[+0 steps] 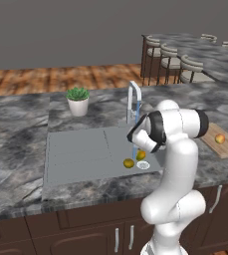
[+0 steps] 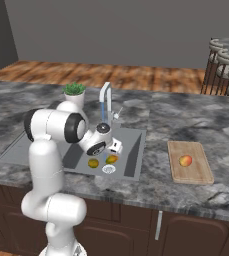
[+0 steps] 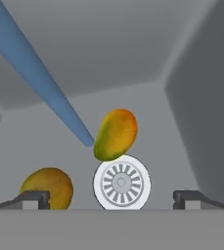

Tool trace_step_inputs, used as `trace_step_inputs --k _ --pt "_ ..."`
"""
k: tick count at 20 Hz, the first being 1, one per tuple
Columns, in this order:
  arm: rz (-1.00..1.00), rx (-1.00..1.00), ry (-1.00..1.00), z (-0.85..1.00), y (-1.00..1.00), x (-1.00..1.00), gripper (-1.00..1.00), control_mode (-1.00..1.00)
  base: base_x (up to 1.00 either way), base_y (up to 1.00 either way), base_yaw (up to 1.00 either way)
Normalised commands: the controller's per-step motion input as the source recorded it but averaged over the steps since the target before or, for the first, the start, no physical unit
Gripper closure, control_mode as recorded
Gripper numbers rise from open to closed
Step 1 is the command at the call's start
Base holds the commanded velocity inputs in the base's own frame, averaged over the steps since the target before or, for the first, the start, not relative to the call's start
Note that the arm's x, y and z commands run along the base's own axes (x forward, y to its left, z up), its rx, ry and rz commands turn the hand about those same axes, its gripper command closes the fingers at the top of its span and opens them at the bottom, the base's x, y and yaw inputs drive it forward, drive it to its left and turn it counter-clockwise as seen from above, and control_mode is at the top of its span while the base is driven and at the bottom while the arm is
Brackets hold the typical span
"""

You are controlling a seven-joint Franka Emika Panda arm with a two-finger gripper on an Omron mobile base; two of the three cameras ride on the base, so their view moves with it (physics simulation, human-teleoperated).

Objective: Pick the mango, orange, mango from the sink and place them on the cutting board to airdry. Then turn off the sink faucet.

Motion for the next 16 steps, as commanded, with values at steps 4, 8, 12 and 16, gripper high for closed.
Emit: trace_step_inputs --k 4,8,12,16 --pt "0.00 0.00 0.01 -0.22 -0.01 0.16 -1.00 -1.00 0.00 0.00 0.00" --pt "0.00 0.00 0.03 -0.23 0.00 0.22 -1.00 -1.00 0.00 0.00 0.00" --pt "0.00 0.00 0.04 -0.25 0.00 0.23 -1.00 -1.00 0.00 0.00 0.00" --pt "0.00 0.00 0.05 -0.24 0.00 0.26 -1.00 -1.00 0.00 0.00 0.00"
